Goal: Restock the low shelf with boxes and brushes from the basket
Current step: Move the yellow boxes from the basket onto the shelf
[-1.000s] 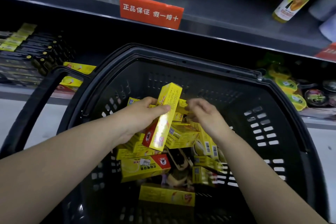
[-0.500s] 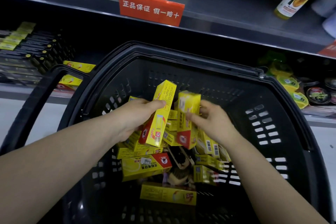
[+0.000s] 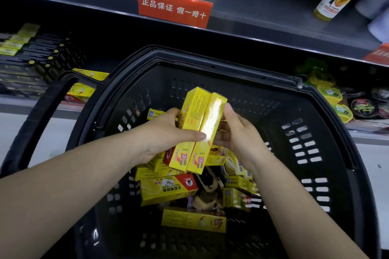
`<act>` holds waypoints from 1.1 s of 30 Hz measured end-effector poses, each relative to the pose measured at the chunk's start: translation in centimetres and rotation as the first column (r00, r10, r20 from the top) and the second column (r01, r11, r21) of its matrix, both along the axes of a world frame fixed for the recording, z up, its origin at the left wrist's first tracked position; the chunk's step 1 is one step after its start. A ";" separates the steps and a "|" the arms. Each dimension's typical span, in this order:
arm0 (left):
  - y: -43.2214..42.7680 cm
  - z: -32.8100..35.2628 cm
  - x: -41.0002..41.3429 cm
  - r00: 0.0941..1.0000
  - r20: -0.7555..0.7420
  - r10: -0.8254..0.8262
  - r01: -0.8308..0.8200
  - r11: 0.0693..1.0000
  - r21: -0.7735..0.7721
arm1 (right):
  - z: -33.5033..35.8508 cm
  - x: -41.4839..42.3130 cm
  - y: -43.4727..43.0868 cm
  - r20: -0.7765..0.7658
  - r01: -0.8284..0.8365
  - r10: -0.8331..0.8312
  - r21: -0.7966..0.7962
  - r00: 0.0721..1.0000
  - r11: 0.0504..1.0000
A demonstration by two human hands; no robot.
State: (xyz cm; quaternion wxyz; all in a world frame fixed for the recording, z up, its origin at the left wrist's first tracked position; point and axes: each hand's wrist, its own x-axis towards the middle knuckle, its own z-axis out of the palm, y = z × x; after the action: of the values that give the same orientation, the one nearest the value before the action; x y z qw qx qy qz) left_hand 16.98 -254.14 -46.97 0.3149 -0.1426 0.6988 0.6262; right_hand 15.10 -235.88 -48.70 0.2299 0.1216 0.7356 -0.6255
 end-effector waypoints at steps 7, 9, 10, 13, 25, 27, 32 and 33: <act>-0.6 -0.4 -0.1 0.999 0.002 0.048 -0.047 0.982 -0.184 | -7.2 0.5 3.7 0.282 -0.610 0.611 0.664 0.740 0.433; -0.7 -0.4 -0.2 0.998 -0.007 0.063 -0.063 0.981 -0.182 | -8.7 1.2 3.1 0.287 -0.611 0.674 0.730 0.681 0.306; -0.6 -0.4 -0.2 0.998 -0.011 0.069 -0.070 0.982 -0.174 | -9.3 1.3 2.7 0.248 -0.568 0.681 0.769 0.689 0.294; -0.5 -0.3 -0.2 0.995 0.001 0.100 -0.099 0.985 -0.142 | -9.5 1.4 1.8 0.179 -0.460 0.693 0.854 0.699 0.242; -0.9 1.5 -0.9 0.985 0.030 0.167 -0.168 0.984 0.050 | 2.2 0.3 -0.8 -0.030 -0.044 0.043 -0.040 0.999 0.998; -1.7 2.4 -0.9 0.990 0.034 0.134 -0.136 0.988 0.075 | 3.5 0.0 -2.1 -0.064 -0.044 0.041 -0.049 0.997 0.998; -5.5 4.5 -0.6 0.995 0.027 0.101 -0.103 0.989 0.102 | 5.5 -2.2 -5.6 -0.106 -0.179 0.188 0.087 0.977 0.980; -6.7 5.0 -0.5 0.994 0.024 0.104 -0.106 0.989 0.102 | 5.9 -2.8 -6.5 -0.117 -0.229 0.240 0.099 0.964 0.968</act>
State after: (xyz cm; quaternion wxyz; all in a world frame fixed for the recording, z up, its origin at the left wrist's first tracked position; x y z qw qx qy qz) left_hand 16.51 -260.79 -41.99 0.2950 -0.1685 0.6540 0.6760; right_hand 12.31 -242.43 -42.83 0.2495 0.0028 0.7839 -0.5686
